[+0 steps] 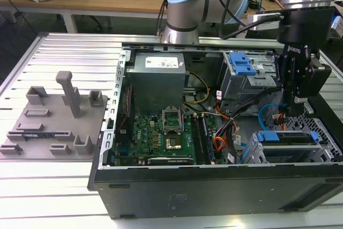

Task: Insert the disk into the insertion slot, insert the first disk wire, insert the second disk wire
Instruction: 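Insert the first disk wire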

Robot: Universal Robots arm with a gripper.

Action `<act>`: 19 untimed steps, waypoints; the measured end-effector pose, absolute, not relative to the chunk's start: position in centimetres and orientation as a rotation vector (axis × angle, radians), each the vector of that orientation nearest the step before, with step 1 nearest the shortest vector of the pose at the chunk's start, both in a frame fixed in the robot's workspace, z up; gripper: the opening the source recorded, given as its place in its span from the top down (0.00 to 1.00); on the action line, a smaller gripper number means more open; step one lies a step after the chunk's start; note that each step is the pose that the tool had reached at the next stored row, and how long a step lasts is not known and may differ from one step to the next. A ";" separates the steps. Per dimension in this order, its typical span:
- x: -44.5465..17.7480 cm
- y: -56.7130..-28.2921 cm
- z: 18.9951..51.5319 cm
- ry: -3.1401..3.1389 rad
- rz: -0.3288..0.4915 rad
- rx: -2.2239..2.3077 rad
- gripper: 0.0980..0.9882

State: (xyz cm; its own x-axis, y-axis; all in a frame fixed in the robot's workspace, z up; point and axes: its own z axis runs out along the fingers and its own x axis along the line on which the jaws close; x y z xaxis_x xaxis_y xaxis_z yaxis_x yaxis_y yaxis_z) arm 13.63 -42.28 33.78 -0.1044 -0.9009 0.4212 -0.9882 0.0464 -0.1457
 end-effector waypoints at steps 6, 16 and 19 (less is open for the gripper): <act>13.6 -42.3 33.7 -2.103 0.595 1.942 0.68; 13.6 -42.3 33.7 -2.103 0.595 1.942 0.93; 13.6 -42.3 33.7 -2.103 0.595 1.942 0.93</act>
State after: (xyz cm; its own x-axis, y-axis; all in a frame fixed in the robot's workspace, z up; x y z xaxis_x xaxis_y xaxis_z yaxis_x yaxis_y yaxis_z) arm 13.64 -42.28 33.70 -0.1043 -0.9003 0.4227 -0.9882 0.0461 -0.1458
